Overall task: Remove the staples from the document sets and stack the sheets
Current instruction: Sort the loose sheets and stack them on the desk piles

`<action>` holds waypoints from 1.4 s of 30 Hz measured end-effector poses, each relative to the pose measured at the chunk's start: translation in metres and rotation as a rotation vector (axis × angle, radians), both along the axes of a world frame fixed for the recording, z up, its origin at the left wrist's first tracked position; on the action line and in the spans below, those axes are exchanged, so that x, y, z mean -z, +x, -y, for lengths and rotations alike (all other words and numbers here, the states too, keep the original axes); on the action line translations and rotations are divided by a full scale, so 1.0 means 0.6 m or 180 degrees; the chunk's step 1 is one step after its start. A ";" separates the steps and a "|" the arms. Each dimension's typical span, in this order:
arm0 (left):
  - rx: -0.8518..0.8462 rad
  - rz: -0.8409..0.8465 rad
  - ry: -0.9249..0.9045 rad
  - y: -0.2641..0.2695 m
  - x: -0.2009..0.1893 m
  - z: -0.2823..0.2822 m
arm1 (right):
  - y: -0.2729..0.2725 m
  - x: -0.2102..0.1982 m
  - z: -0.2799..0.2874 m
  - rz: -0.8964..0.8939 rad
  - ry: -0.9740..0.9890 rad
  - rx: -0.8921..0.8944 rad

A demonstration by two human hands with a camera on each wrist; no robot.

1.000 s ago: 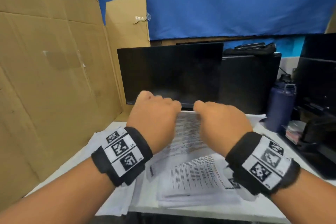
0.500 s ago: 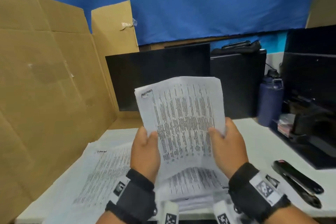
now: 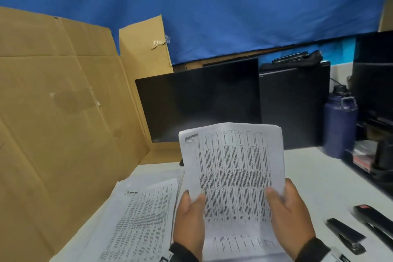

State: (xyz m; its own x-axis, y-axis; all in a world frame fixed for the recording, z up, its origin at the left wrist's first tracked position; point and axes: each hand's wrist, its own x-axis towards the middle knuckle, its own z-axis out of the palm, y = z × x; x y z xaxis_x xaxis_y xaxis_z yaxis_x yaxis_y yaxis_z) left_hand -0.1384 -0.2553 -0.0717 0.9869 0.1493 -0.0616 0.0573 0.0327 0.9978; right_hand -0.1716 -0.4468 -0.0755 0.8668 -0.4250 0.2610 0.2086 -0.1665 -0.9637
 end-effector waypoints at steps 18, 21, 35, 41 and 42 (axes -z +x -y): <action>0.0185 0.0239 0.0459 0.005 0.034 -0.005 | 0.017 0.022 0.008 -0.0128 0.0085 -0.0065; 0.0168 0.0283 0.0593 0.005 0.034 -0.002 | 0.016 0.021 0.010 -0.0186 0.0070 -0.0092; 0.0020 0.0451 0.0103 -0.015 0.011 -0.013 | 0.000 -0.097 -0.007 0.0515 0.0065 -0.0069; 0.0183 0.0141 0.0118 -0.028 0.047 -0.023 | -0.009 -0.056 -0.011 0.0125 -0.0037 -0.0070; 0.0231 0.0169 0.0136 -0.031 0.037 -0.021 | -0.009 -0.052 -0.011 0.0101 -0.0042 -0.0061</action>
